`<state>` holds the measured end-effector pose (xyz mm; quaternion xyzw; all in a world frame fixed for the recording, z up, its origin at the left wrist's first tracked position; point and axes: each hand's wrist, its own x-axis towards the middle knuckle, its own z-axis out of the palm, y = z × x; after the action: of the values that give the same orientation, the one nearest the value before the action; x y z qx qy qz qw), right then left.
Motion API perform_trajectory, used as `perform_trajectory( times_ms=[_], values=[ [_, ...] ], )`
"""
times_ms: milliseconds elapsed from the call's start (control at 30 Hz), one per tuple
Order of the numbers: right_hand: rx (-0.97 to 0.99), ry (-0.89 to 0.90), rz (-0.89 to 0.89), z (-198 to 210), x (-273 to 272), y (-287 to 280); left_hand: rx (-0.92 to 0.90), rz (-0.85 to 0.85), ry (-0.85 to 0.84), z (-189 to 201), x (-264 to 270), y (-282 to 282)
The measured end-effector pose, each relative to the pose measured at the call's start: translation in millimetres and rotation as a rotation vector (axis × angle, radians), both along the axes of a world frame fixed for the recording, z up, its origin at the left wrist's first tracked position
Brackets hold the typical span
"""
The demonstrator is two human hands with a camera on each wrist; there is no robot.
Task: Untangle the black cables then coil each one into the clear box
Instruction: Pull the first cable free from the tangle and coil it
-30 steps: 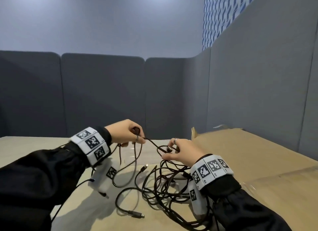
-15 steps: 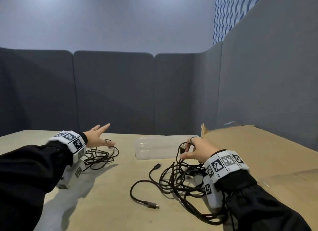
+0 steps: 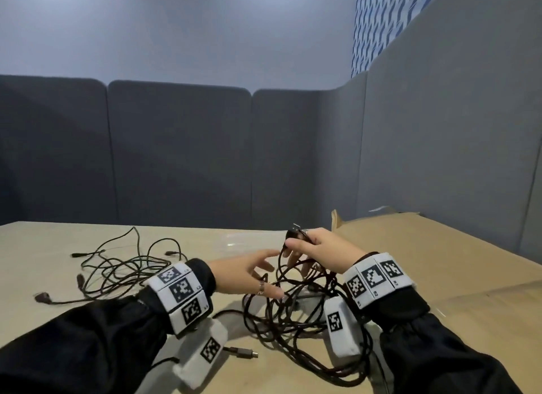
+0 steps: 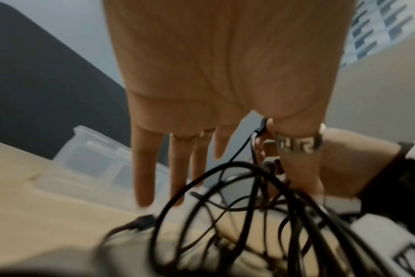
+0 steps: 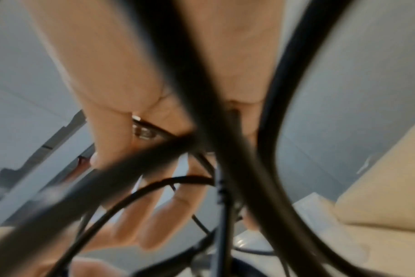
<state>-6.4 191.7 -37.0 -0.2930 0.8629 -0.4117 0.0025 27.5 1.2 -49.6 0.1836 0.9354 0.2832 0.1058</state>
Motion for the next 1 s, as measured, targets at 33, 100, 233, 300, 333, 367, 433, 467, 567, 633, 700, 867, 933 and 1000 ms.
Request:
perform_trajectory(
  times_ms=[33, 100, 233, 300, 333, 367, 433, 467, 567, 633, 700, 867, 933, 1000],
  values=[
    [-0.062, 0.001, 0.026, 0.6, 1.4, -2.3, 0.008, -0.026, 0.011, -0.5, -1.2, 4.4],
    [-0.165, 0.014, 0.046, 2.2, 3.1, -6.8, 0.033, -0.069, 0.000, 2.0, -4.1, 7.5],
    [-0.393, 0.050, -0.068, 3.8, -0.9, -8.8, 0.131, -0.058, 0.053, 9.3, -9.5, -4.2],
    [-0.486, 0.104, -0.199, 5.0, -4.0, -4.1, 0.347, -0.002, 0.092, 11.4, -10.9, -12.3],
    [-0.517, 0.111, -0.248, 6.2, -4.9, -1.2, 0.449, 0.024, 0.102, 11.9, -11.2, -15.9],
    [-0.531, 0.112, -0.287, 7.0, -5.7, 2.1, 0.535, 0.040, 0.113, 11.6, -11.5, -19.2],
    [-0.526, 0.112, -0.340, 8.0, -6.8, 7.3, 0.647, 0.053, 0.152, 9.5, -13.5, -24.4],
    [-0.530, 0.106, -0.353, 8.3, -6.9, 8.4, 0.682, 0.057, 0.179, 8.8, -14.8, -26.3],
    [-0.592, 0.048, -0.369, 7.4, -7.1, 7.8, 0.757, 0.108, 0.226, 7.3, -16.4, -27.5],
    [-0.702, -0.032, -0.345, 9.2, -4.3, 5.7, 0.786, 0.161, 0.234, 5.4, -16.4, -25.5],
    [-0.817, -0.130, -0.269, 12.0, -0.3, 2.6, 0.795, 0.203, 0.249, 2.8, -16.8, -23.2],
    [-0.977, -0.229, -0.130, 15.4, 4.2, -2.5, 0.888, 0.274, 0.274, 2.5, -16.5, -25.4],
    [-0.973, -0.206, -0.149, 14.3, 2.3, -0.5, 0.894, 0.308, 0.296, 1.9, -18.0, -28.8],
    [-0.975, -0.225, -0.135, 12.6, 1.1, 0.3, 0.837, 0.357, 0.324, -0.2, -20.7, -31.9]
  ],
)
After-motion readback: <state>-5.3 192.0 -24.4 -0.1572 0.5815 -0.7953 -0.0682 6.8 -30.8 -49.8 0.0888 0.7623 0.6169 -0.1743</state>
